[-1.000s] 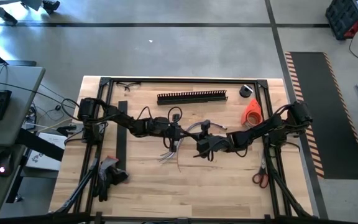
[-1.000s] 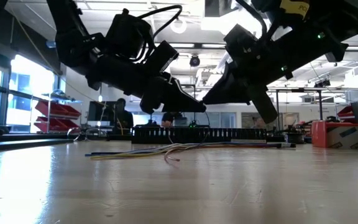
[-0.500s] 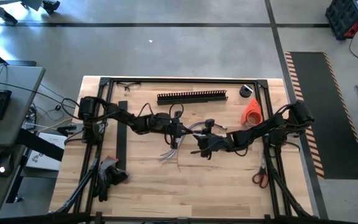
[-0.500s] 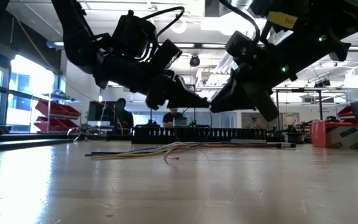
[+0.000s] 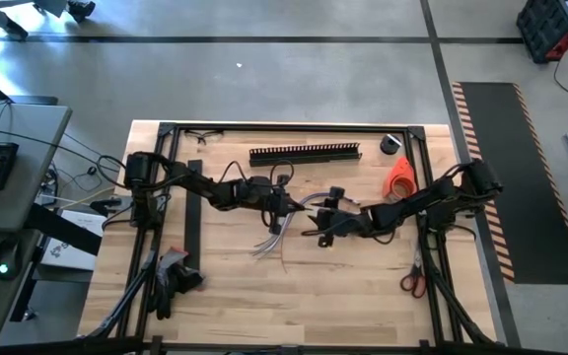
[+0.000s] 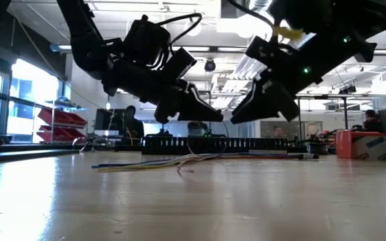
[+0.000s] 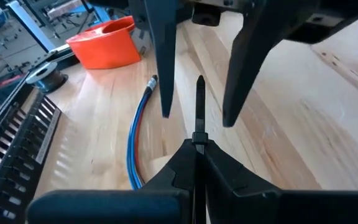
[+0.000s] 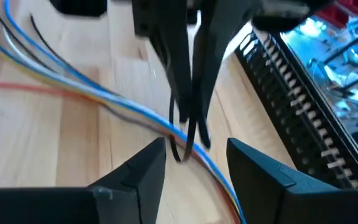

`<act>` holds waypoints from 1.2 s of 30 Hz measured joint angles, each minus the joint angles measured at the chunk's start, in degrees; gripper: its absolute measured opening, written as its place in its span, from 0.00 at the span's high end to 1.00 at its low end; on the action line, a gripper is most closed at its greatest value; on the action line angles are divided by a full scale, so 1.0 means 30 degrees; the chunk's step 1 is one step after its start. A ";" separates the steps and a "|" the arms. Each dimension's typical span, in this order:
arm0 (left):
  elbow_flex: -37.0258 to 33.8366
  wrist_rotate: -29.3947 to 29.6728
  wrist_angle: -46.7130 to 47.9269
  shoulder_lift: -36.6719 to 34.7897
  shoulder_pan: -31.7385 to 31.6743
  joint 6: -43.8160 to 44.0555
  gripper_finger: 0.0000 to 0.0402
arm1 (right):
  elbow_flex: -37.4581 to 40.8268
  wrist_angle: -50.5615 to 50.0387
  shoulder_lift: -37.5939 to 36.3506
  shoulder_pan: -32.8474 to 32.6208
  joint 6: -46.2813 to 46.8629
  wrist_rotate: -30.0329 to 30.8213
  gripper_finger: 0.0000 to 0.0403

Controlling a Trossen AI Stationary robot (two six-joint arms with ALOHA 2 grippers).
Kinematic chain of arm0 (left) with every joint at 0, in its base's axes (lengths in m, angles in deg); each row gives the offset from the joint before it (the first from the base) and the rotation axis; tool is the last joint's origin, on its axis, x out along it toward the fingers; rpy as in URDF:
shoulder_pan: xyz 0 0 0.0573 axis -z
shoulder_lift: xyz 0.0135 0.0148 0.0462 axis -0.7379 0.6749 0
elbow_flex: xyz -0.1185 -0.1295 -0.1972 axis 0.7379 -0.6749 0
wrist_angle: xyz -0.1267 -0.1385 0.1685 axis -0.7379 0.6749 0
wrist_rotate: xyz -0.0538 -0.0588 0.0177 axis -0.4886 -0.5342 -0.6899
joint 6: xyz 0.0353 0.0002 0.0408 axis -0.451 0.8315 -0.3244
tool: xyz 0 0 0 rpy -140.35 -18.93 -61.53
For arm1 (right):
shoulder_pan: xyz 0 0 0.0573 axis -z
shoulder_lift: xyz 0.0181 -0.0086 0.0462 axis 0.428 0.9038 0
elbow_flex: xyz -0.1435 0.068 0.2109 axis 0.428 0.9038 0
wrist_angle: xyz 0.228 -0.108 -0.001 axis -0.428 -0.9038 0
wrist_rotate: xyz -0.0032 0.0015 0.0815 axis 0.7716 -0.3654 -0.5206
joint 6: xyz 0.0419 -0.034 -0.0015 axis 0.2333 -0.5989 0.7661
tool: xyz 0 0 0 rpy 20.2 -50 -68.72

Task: Ziptie cables
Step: Wrap the zip tie around the cable wire

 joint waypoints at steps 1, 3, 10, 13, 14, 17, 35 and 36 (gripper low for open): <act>0.0000 0.0000 0.0012 0.0000 0.0007 -0.0005 1.00 | 0.0000 0.0332 0.0000 -0.0016 -0.0122 -0.0132 0.63; 0.0000 -0.0002 0.0099 0.0000 0.0007 -0.0012 1.00 | 0.0000 0.1187 0.0000 -0.0087 -0.0195 -0.0270 0.64; 0.0000 0.0000 0.0261 0.0000 0.0007 -0.0024 1.00 | -0.0007 0.1797 -0.0007 0.0099 0.0050 -0.0800 0.66; 0.0000 0.0000 0.0254 0.0000 0.0007 -0.0024 1.00 | -0.0007 0.1781 -0.0007 0.0236 0.0020 -0.0800 0.69; -0.0007 -0.0010 0.0261 0.0003 0.0010 -0.0024 1.00 | -0.0007 0.1788 -0.0007 0.0302 -0.0016 -0.0800 0.71; -0.0007 -0.0219 0.0254 0.0007 0.0015 -0.0017 1.00 | -0.0007 0.1788 -0.0007 0.0306 -0.0172 -0.0751 0.79; -0.0028 0.0081 0.0225 0.0022 0.0000 0.1470 0.91 | -0.0036 0.0943 0.0000 0.0306 -0.0262 -0.0321 1.00; -0.0029 0.0087 0.0230 0.0022 0.0000 0.1398 0.88 | -0.0036 0.0943 0.0000 0.0306 -0.0257 -0.0197 1.00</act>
